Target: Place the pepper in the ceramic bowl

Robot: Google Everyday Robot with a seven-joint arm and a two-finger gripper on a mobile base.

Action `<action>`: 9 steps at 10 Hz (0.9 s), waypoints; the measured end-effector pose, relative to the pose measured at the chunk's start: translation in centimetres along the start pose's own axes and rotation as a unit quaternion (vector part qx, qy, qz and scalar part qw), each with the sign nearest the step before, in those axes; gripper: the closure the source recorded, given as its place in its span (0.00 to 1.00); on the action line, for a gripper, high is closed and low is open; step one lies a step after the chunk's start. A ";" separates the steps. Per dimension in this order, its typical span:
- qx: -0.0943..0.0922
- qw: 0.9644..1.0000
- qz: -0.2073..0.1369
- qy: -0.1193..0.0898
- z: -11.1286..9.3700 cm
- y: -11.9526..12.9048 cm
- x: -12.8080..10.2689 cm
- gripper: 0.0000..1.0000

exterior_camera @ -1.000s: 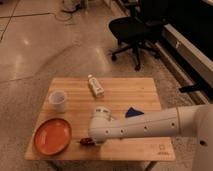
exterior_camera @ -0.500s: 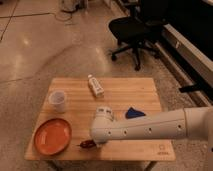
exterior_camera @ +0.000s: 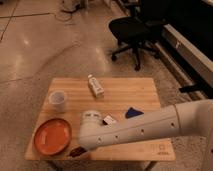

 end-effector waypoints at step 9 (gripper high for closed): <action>0.009 0.998 -0.056 0.014 -1.0 -6.8 -5.7 0.98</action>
